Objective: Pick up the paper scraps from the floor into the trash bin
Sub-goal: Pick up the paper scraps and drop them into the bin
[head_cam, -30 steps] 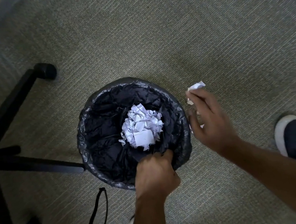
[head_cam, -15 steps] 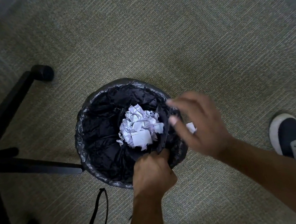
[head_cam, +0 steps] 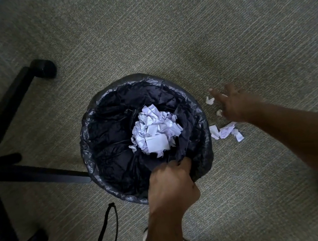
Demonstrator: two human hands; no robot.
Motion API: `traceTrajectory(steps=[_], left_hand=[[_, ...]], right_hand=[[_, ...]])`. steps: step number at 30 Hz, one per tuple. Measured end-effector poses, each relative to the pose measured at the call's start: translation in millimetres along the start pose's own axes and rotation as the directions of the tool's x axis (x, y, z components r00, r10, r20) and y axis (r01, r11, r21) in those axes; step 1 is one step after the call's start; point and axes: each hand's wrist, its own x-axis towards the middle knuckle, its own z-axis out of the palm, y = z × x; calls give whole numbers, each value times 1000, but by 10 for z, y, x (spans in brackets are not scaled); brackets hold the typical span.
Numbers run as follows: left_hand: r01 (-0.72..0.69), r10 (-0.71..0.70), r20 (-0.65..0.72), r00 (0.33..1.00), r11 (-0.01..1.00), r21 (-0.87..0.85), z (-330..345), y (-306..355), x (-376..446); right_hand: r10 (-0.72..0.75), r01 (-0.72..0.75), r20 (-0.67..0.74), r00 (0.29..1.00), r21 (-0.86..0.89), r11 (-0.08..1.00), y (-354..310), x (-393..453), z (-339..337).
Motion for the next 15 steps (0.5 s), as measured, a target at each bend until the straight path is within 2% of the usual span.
traceTrajectory(steps=[5,9,12,15], left_hand=[[-13,13,16,1000,1000,6,3,-13,13],[-15,15,19,1000,1000,-9,9,-20,2],[-13,13,26,1000,1000,-21,11,-21,6],[-6,6,39,999,1000,-23,1,-15,7]], right_hand=[[23,-27,59,998,79,996,-223,3,157],[-35,35,16,999,0,999,-355,-30,168],[-104,107,37,994,-94,990,-401,16,231],[-124,126,26,992,-78,989,-415,79,298]])
